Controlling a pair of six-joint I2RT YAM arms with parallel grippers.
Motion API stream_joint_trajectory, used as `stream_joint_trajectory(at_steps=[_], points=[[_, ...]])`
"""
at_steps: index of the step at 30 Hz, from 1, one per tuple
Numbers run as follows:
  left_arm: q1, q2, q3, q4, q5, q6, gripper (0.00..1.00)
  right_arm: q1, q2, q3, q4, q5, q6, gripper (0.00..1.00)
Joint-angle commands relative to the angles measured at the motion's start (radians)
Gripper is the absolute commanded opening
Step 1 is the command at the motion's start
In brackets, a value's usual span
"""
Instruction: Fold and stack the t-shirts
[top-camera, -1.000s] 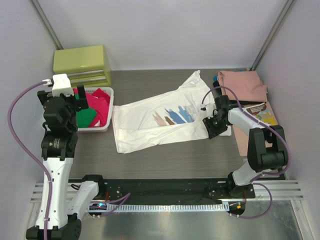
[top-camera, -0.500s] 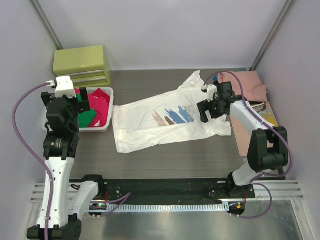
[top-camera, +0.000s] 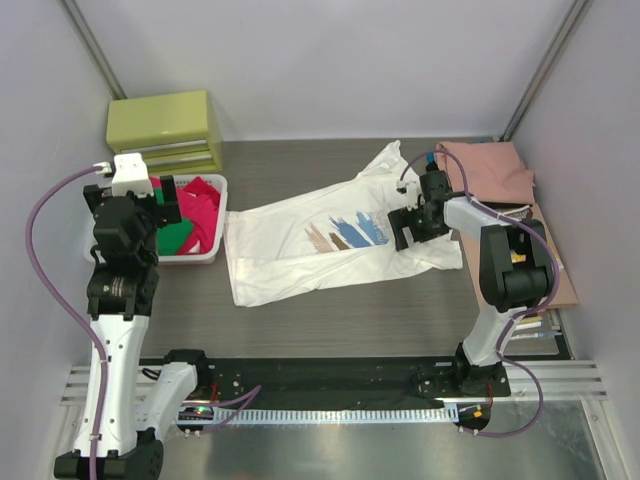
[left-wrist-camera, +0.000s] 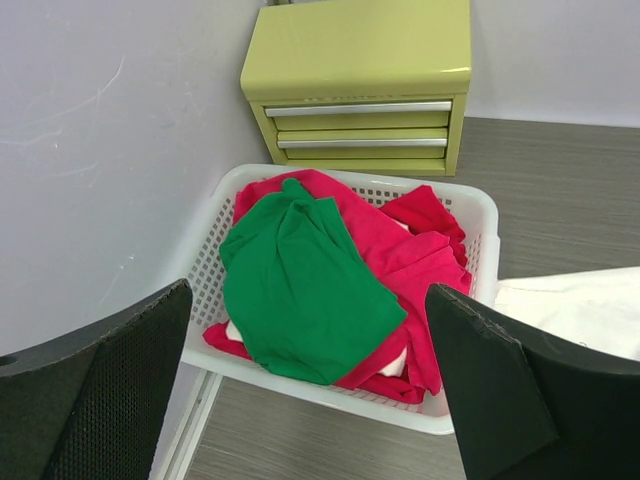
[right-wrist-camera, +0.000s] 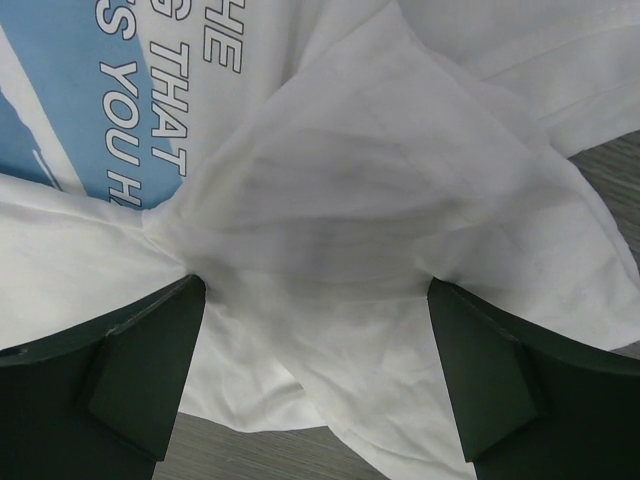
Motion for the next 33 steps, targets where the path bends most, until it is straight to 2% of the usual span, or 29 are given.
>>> stream_joint_trajectory(at_steps=[1,14,21,25,33], points=[[0.008,-0.014,-0.004,0.035,0.002,0.014,1.00,0.004,-0.029,-0.062,0.009,0.019,0.007,1.00],[0.006,0.000,0.004,0.047,0.010,0.011,1.00,0.004,-0.262,-0.220,-0.140,-0.001,-0.051,1.00],[0.006,-0.011,-0.004,0.049,0.021,0.009,1.00,0.010,-0.372,-0.228,-0.235,-0.016,-0.082,1.00],[0.006,-0.018,-0.017,0.052,0.024,0.006,1.00,0.010,-0.397,-0.237,-0.189,0.079,-0.110,1.00],[0.006,-0.009,-0.013,0.058,0.019,0.017,1.00,0.031,-0.222,-0.148,-0.096,0.093,-0.070,1.00]])
